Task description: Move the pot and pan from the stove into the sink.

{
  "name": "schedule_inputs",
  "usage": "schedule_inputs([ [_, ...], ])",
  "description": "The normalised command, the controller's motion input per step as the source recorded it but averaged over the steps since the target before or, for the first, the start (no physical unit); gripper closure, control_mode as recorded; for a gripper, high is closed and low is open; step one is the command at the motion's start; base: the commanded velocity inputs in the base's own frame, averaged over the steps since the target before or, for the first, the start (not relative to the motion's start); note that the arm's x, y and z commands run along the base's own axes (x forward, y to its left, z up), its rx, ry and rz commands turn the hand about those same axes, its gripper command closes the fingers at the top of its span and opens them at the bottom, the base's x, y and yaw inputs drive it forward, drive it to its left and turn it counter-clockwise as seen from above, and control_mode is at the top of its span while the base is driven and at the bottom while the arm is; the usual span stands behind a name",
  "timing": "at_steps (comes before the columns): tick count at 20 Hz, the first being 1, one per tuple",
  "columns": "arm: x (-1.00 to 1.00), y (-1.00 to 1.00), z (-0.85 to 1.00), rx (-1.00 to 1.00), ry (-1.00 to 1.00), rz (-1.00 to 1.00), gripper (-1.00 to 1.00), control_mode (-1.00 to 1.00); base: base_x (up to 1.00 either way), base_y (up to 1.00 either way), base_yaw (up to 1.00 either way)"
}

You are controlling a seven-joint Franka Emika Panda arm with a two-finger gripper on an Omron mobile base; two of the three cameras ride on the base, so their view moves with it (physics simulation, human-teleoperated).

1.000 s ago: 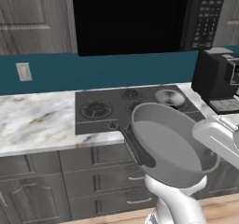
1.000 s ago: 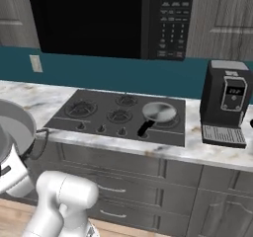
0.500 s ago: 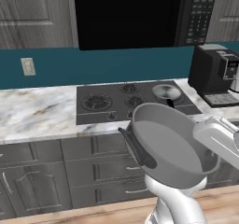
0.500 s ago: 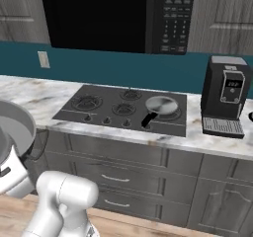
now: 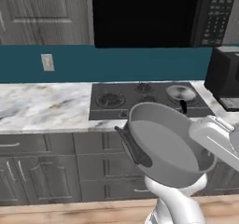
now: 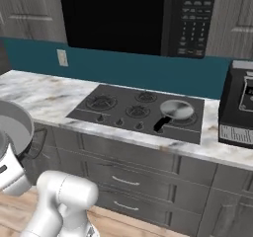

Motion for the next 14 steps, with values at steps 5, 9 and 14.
schedule_inputs([
  [5,0.00,0.00,0.00,0.00,0.00,0.00,1.00,1.00,-0.03,-0.02,0.41],
  [9,0.00,0.00,0.00,0.00,0.00,0.00,1.00,1.00,-0.01,0.00,0.45],
  [14,0.00,0.00,0.00,0.00,0.00,0.00,1.00,1.00,0.00,0.00,0.44],
])
